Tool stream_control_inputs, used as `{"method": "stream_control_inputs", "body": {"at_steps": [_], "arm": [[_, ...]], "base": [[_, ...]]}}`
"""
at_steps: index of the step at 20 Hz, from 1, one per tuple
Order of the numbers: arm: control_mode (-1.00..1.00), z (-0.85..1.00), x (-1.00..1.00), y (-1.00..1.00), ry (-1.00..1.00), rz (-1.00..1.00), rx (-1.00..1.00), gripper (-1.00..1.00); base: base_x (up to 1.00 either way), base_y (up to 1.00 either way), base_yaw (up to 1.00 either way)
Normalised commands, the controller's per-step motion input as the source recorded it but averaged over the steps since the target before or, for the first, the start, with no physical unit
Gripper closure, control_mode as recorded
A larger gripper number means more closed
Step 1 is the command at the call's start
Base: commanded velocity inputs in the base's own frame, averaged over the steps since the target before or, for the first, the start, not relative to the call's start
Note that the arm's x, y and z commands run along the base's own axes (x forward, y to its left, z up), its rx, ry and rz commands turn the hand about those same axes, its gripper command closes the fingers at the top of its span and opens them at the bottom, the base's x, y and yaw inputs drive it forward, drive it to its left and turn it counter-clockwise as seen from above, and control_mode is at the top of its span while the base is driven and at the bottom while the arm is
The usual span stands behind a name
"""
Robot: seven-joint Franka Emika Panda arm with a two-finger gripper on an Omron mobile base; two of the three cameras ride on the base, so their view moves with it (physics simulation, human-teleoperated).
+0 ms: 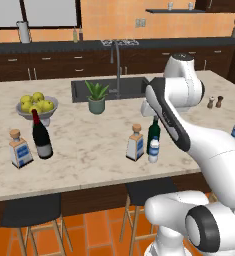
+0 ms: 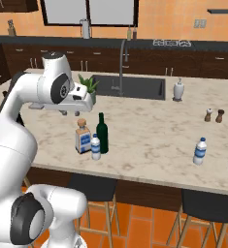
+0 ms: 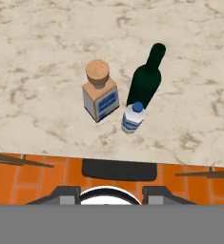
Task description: Move the plastic bottles in the middle to the plastics group, and the glass bottles in the middle to the glass group.
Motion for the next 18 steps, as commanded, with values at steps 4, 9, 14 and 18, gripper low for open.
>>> {"method": "stream_control_inputs", "body": {"at_steps": [4, 9, 14, 18], "arm": [[-1.00, -0.02, -0.01, 0.00, 0.03, 0.00, 0.00, -1.00], [-1.00, -0.09, 0.50, 0.00, 0.15, 0.00, -0.01, -1.00], [-1.00, -0.36, 0.55, 0.02, 0.02, 0.00, 0.00, -1.00], [-1.00, -0.65, 0.40, 0.23, -0.12, 0.01, 0.00, -1.00]], "base": [[0.00, 0.00, 0.00], [0.00, 0.00, 0.00], [0.00, 0.00, 0.00], [0.00, 0.00, 0.00]]}}
